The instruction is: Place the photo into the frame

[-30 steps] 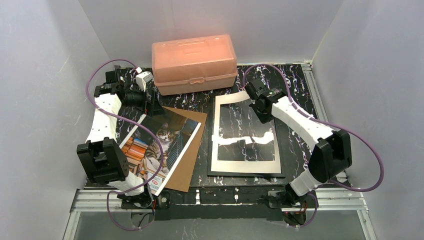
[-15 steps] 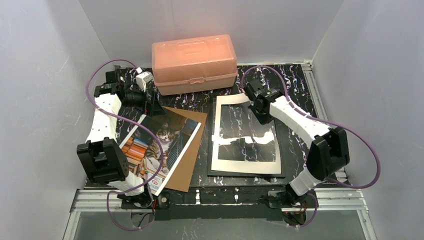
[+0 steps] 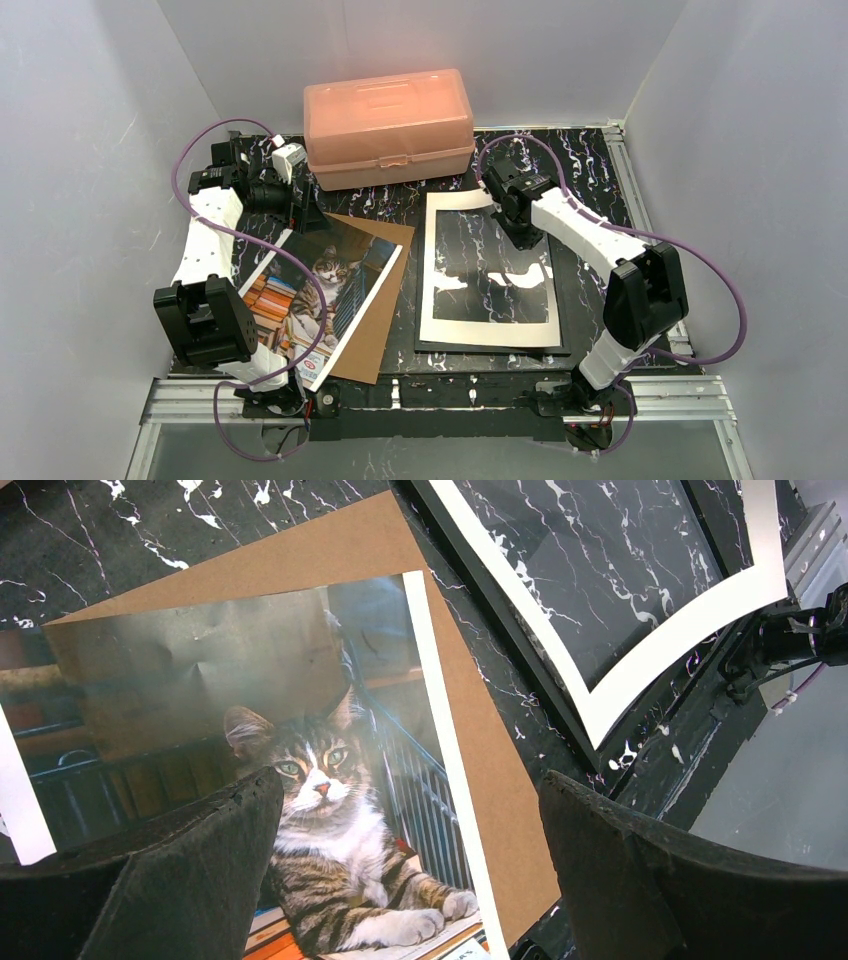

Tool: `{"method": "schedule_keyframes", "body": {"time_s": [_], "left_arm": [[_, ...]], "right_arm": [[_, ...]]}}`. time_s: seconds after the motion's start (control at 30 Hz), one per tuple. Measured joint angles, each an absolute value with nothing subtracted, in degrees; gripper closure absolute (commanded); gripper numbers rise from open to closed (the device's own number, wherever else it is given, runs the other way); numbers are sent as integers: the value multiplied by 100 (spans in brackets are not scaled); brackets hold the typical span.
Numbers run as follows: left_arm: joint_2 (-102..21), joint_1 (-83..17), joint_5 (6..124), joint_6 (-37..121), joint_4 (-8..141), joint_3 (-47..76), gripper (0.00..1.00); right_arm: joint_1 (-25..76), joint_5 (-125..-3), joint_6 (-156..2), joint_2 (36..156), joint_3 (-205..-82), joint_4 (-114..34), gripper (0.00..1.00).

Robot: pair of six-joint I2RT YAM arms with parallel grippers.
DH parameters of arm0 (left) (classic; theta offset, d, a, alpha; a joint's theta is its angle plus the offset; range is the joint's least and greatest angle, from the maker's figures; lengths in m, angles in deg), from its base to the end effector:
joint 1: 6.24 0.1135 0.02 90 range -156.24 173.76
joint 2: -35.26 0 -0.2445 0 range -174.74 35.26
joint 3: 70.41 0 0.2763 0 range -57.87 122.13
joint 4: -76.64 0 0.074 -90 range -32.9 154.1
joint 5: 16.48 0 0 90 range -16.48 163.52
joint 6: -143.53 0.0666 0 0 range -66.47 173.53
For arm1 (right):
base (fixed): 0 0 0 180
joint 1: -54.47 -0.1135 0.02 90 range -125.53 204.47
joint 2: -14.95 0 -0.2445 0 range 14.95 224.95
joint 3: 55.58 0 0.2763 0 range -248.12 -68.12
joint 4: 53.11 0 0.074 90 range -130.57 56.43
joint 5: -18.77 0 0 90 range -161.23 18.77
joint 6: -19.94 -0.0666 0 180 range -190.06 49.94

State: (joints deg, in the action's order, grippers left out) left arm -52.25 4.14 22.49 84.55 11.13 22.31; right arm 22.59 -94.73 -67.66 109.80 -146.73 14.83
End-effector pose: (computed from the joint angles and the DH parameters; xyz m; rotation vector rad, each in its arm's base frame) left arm 0.3457 0.0107 0.2822 0.6817 2.1578 -0.7919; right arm 0.3188 0.1670 0.2111 -0.7086 2.6054 -0.4319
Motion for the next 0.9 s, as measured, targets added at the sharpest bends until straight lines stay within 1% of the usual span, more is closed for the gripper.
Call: {"method": "schedule_keyframes", "body": {"time_s": [0.33,0.63,0.9], "left_arm": [[-5225,414,2249,8449,1113,2231,2],[-5225,414,2249,8446,1107,2231,2],[-5225,414,2249,8449,1089,2231,2]], "right_arm": [[2259,-9338,-6674,10870,-14623,1443,89],[2259,-9384,-6539,10160,-14291,1378,89],[2259,-9517,-6515,10392,-14411,1369,89]]}}
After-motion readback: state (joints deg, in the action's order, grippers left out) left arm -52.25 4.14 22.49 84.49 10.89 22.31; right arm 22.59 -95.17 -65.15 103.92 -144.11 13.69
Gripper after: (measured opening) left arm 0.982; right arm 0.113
